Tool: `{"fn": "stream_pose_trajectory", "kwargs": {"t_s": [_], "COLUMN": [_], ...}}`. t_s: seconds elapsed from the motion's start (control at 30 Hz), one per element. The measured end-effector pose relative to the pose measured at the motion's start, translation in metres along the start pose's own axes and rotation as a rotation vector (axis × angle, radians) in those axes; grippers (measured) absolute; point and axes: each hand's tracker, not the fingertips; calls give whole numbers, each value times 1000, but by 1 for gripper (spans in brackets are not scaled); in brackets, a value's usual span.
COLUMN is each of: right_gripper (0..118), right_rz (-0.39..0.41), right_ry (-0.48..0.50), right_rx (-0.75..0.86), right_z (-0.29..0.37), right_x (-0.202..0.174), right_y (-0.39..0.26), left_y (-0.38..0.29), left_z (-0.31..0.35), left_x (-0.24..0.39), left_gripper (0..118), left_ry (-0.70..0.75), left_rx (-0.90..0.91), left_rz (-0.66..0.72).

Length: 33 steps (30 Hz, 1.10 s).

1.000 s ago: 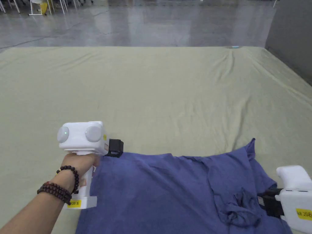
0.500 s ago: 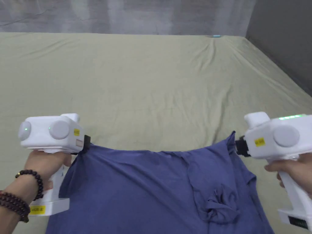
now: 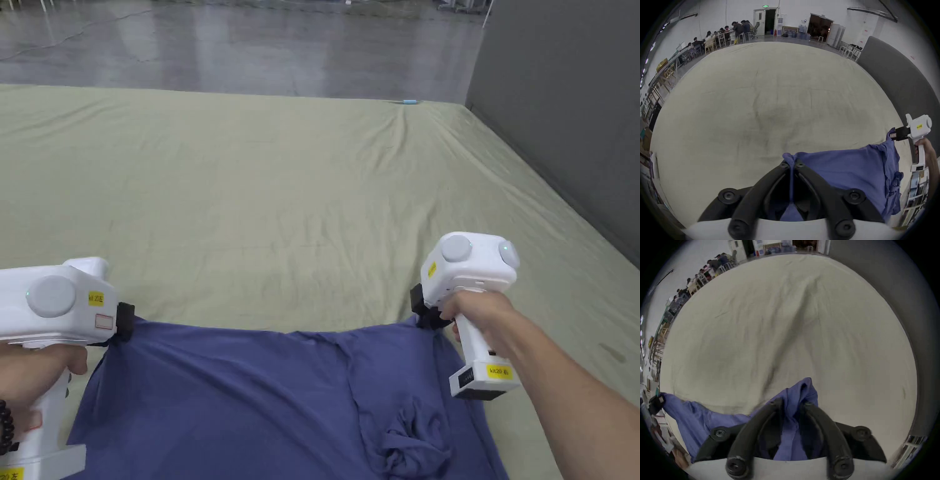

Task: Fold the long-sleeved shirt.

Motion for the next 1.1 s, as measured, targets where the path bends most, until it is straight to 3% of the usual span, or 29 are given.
{"fn": "stream_pose_trajectory", "kwargs": {"t_s": [0.07, 0.2, 0.37, 0.5, 0.67, 0.9, 0.97, 1.0, 1.1], "right_gripper": [0, 0, 0, 0, 0, 0, 0, 0, 0], "right_rz": [-6, 89, 197, 219, 317, 333, 321, 273, 309], "right_ry": [8, 70, 172, 214, 183, 114, 118, 126, 145], "right_rx": [31, 161, 278, 276, 139, -56, -55, -31, -51], "right_z": [14, 72, 153, 193, 180, 136, 134, 136, 141], "right_x": [-1, 1, 21, 38, 51, 72, 78, 85, 88], "right_y": [-5, -30, -105, -192, -266, -303, -306, -302, -299], "left_y": [-1, -12, -62, -121, -198, -246, -245, -243, -237], "left_z": [7, 41, 117, 162, 170, 145, 148, 152, 158], "left_x": [-3, -7, -17, -24, -29, -28, -28, -28, -34], "left_gripper": [0, 0, 0, 0, 0, 0, 0, 0, 0], "left_ry": [3, -15, -94, -113, -139, -92, -94, -83, -88], "left_rx": [5, 46, 95, 91, -44, -173, -186, -157, -145], "left_rz": [-5, -9, -17, -62, -93, -134, -181, -168, -160]}}
